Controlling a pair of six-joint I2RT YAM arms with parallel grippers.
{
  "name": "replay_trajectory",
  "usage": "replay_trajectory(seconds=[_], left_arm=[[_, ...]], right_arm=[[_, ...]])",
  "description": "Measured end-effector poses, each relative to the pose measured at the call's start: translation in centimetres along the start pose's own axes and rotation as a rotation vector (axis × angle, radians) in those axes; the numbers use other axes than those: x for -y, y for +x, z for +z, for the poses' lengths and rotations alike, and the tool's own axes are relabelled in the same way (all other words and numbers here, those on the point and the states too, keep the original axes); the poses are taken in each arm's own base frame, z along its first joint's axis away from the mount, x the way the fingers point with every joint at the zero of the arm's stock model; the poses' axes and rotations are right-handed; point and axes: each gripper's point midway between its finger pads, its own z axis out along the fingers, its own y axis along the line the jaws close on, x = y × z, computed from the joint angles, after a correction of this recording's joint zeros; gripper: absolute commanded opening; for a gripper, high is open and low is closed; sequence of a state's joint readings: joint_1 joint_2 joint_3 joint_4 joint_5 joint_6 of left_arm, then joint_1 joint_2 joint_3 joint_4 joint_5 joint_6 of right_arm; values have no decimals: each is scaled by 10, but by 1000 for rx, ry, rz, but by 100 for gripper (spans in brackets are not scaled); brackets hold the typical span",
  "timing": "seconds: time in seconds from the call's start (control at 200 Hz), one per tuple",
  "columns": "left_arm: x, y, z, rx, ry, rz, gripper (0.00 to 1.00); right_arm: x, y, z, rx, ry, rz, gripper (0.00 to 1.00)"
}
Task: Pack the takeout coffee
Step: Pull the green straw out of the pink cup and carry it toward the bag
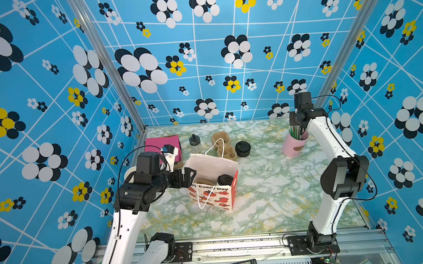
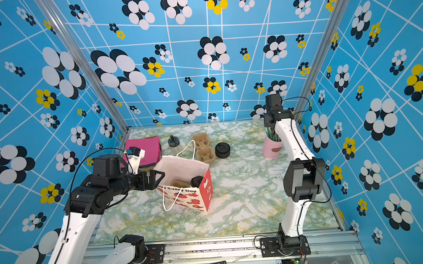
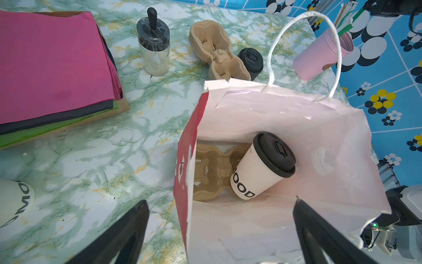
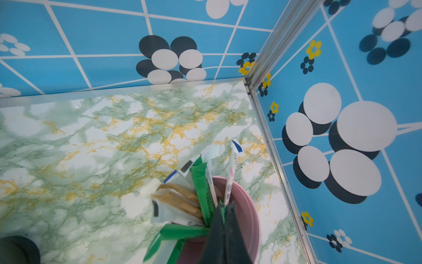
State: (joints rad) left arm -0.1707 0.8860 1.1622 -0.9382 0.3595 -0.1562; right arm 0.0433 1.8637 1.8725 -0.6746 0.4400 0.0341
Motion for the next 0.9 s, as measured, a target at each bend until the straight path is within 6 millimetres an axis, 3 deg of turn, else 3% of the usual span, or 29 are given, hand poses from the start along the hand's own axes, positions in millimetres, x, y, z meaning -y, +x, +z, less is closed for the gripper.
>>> replay_trajectory(seconds=[0.275, 0.45, 0.73, 0.9], left_arm=[[3, 0, -3, 9, 10, 3, 100], [4, -1, -6, 23, 14, 6, 100], [5, -1, -7, 25, 15, 2, 100], [5, -1, -7, 25, 15, 2, 99]], right_arm=[[50, -45, -110, 212, -8, 112, 0], [64, -49, -143, 256, -16, 133, 0], [41, -53, -164, 275, -128, 108, 0], [11, -65, -215, 369, -296, 91, 0]])
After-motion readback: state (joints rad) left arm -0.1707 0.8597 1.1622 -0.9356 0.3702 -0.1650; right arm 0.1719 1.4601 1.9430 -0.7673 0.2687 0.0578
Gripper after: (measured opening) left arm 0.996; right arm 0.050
